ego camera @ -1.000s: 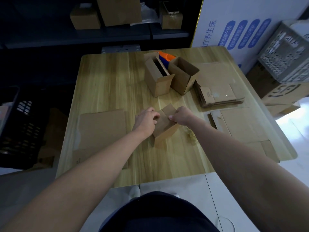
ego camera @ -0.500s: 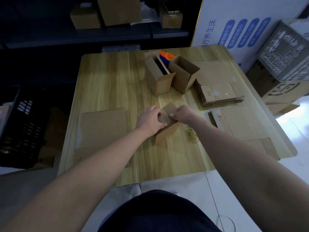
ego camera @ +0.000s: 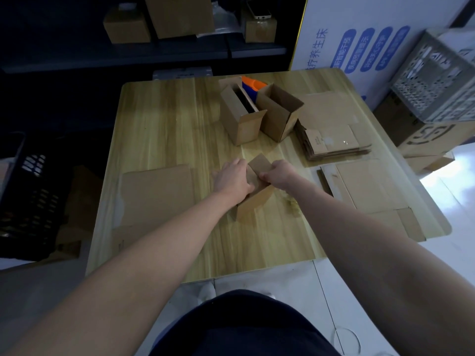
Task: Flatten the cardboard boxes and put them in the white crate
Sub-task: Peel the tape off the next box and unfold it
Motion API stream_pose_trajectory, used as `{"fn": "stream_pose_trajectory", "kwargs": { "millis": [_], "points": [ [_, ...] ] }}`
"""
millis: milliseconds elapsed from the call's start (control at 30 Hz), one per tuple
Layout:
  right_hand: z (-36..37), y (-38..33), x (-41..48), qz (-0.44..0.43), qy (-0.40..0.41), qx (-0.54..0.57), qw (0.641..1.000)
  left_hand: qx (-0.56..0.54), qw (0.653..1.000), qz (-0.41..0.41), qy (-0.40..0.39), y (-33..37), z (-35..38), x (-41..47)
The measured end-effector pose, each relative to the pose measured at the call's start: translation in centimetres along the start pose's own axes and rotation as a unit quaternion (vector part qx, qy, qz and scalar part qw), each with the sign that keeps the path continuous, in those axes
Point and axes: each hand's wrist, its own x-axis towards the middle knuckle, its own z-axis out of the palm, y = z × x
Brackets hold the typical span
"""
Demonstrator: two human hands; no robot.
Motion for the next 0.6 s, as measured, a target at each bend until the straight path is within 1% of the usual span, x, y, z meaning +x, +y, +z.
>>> {"fn": "stream_pose_trajectory", "kwargs": {
  "millis": [133,267,367,433,533,600],
  "points": [
    [0.2,0.2,-0.2,0.002,0.008,0.009,1.0,0.013,1.0,-0.01,-0.006,0.3,0.0,0.0],
    [0.6,0.3,-0.1,0.006,0.022,0.015,1.0,-0.061,0.998,-0.018,-0.005,-0.8,-0.7,-0.1],
    [0.8,0.1,-0.1,0.022,0.028,0.017,0.999,-0.043,0.999,-0.017,0.012,-1.9,-0.7,-1.1],
    [0.8,0.0,0.0,0.03,0.029,0.013,0.999,-0.033,0.999,-0.032,0.028,-2.5,-0.5,-1.5],
    [0.8,0.0,-0.2,0.035,0.026,0.01,0.999,-0.072,0.994,-0.066,0.043,-2.7,-0.6,-1.6],
    [0.8,-0.1,-0.2,0.039,0.021,0.015,0.999,-0.094,0.992,-0.075,0.039,-2.9,-0.7,-1.5]
  ]
}}
